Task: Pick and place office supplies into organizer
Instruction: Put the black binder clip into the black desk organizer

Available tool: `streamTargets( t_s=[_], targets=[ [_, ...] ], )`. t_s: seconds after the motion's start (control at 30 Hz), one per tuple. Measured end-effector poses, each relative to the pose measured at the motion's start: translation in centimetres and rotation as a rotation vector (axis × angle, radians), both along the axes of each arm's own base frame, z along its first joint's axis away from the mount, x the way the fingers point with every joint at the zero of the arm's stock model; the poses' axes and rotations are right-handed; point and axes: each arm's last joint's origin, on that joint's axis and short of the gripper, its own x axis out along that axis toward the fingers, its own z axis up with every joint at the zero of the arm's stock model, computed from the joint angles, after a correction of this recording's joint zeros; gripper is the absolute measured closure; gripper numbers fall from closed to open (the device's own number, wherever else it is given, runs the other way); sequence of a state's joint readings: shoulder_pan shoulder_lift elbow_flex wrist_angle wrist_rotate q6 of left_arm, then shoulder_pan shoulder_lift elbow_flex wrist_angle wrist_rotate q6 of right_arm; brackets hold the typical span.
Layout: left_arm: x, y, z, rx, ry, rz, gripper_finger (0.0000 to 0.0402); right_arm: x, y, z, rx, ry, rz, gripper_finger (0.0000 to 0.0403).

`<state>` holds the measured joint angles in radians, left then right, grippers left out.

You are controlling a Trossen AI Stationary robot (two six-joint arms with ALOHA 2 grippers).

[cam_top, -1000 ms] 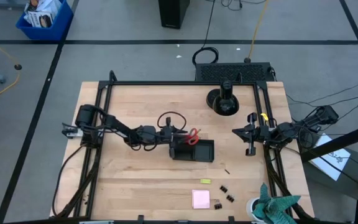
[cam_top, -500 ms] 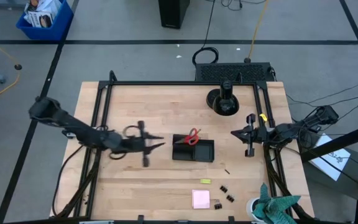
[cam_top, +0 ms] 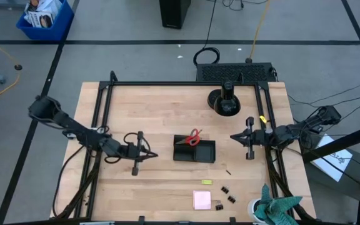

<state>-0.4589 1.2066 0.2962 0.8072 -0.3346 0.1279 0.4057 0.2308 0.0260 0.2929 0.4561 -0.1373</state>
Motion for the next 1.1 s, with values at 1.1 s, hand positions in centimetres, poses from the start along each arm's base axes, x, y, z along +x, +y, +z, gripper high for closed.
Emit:
streamTargets(
  t_s=[1.1],
  targets=[
    [2.4,0.6,-4.3,0.141,0.084,0.02,0.0397,7.1,5.9,1.8,0.488,0.783,0.19,0.03]
  ],
)
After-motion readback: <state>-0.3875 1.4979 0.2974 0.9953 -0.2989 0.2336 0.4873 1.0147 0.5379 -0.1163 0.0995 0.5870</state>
